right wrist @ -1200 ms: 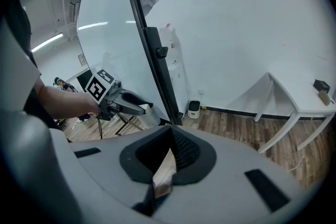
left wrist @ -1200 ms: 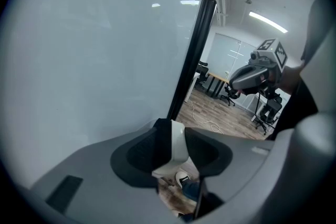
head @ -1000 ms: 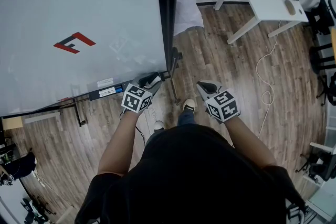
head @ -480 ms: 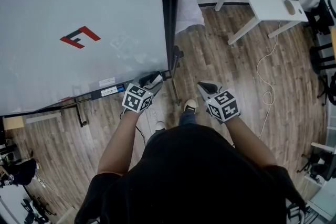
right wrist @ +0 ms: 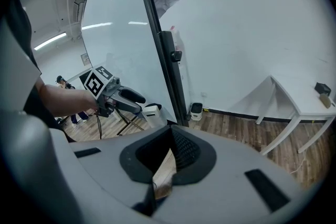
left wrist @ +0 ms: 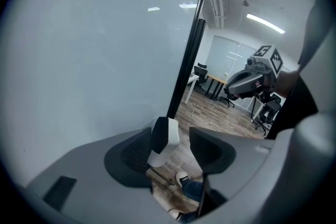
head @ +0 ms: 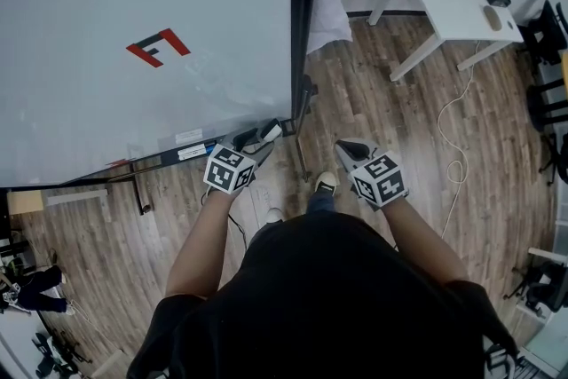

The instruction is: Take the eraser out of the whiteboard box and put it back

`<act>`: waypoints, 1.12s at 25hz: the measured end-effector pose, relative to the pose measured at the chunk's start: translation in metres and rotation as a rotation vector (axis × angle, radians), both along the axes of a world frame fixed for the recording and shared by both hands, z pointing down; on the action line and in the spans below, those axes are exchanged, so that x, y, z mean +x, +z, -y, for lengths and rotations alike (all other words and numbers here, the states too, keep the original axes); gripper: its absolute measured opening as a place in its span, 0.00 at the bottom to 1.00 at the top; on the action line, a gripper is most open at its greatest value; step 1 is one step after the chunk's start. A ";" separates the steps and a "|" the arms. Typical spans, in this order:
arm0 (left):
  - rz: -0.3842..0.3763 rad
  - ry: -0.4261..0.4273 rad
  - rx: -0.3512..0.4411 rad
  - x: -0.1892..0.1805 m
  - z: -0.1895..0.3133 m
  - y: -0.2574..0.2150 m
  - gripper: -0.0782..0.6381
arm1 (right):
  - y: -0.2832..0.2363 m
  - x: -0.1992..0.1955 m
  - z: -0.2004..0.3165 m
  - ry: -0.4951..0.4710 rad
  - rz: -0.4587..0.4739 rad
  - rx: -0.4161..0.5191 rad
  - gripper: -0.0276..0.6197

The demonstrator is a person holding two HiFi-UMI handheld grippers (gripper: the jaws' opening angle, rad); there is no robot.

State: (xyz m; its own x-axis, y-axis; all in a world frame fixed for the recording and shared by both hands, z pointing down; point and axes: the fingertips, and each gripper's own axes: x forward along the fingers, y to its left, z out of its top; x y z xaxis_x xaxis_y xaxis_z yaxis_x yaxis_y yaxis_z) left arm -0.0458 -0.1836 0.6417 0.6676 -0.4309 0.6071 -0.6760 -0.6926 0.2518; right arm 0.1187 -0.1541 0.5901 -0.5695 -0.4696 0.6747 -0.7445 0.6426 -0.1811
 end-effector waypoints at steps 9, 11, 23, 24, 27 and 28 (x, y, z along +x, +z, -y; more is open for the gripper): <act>-0.029 -0.033 0.037 -0.018 -0.017 -0.020 0.42 | -0.008 -0.011 -0.008 -0.012 0.007 0.015 0.04; -0.033 -0.043 0.037 -0.023 -0.022 -0.023 0.42 | -0.010 -0.012 -0.010 -0.012 0.008 0.020 0.03; -0.055 -0.071 0.069 -0.045 -0.045 -0.043 0.42 | -0.022 -0.030 -0.020 -0.022 0.017 0.053 0.03; -0.056 -0.072 0.071 -0.047 -0.047 -0.044 0.42 | -0.022 -0.032 -0.020 -0.022 0.017 0.054 0.03; -0.059 -0.075 0.072 -0.055 -0.053 -0.044 0.42 | -0.023 -0.039 -0.023 -0.028 0.017 0.057 0.03; -0.059 -0.077 0.071 -0.057 -0.055 -0.044 0.41 | -0.023 -0.042 -0.024 -0.031 0.017 0.059 0.03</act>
